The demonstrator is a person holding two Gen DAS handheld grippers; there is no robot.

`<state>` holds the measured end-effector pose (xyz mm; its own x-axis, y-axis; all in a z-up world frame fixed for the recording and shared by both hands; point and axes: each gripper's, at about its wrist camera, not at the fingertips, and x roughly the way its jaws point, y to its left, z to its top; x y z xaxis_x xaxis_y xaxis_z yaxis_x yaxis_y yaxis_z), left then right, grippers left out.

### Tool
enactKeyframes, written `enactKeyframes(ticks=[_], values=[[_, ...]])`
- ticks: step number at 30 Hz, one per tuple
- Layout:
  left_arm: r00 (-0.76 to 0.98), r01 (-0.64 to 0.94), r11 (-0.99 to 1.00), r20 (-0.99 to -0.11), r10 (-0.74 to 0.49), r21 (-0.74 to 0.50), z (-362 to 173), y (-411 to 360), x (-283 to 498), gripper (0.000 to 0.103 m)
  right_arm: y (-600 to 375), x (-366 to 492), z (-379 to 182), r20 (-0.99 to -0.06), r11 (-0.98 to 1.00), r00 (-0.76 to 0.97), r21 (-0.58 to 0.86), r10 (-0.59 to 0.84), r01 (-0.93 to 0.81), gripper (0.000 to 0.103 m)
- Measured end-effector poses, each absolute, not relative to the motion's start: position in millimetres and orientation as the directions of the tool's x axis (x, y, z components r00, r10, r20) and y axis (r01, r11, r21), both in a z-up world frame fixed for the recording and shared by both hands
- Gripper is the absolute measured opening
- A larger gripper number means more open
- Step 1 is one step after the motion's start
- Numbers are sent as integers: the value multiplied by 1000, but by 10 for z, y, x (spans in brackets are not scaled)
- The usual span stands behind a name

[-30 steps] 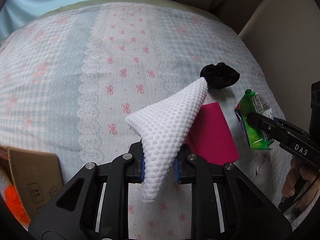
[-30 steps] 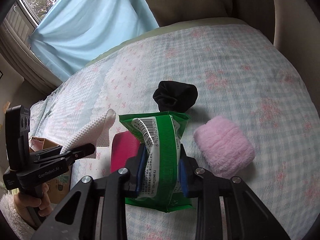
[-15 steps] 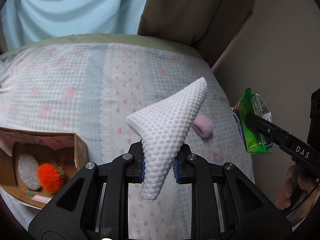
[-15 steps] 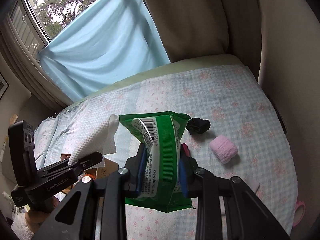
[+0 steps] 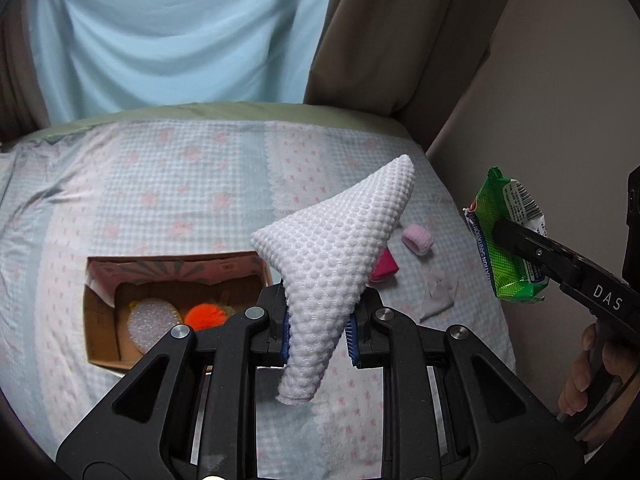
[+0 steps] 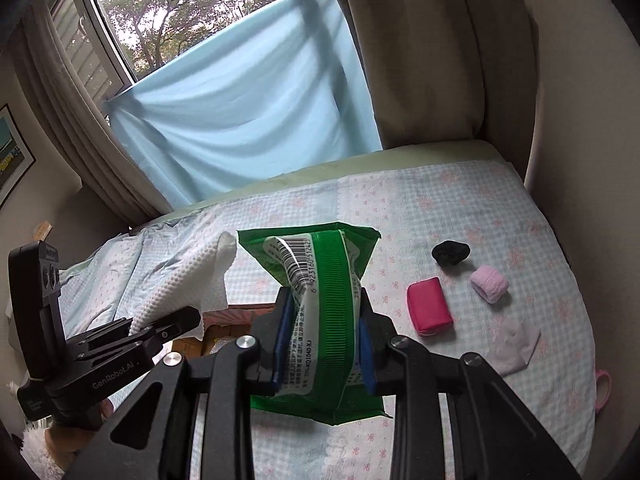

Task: Organize soft objects
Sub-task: 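Carry the white cloth and green packet over the box and release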

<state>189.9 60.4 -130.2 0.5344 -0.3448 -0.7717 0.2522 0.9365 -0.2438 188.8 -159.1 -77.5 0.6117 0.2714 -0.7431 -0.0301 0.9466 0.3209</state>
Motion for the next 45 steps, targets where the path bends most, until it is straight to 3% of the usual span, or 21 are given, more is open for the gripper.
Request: enactKeyframes(ticks=[12, 21, 35, 45], values=[[494, 221, 953, -819, -291, -205, -1479, 1942, 1951, 18, -292, 2041, -998, -770, 950, 565, 300, 297, -90, 27], [378, 257, 951, -888, -262, -172, -2094, 2476, 2238, 18, 355, 2266, -1584, -853, 962, 450, 268, 264, -55, 27], [149, 203, 960, -963, -225, -193, -3247, 2654, 2505, 17, 389, 2610, -2724, -952, 948, 189, 272, 240, 168, 27], [127, 211, 963, -972, -195, -166, -3438, 2505, 2593, 18, 402, 2870, -3028, -971, 959, 86, 234, 222, 161, 27]])
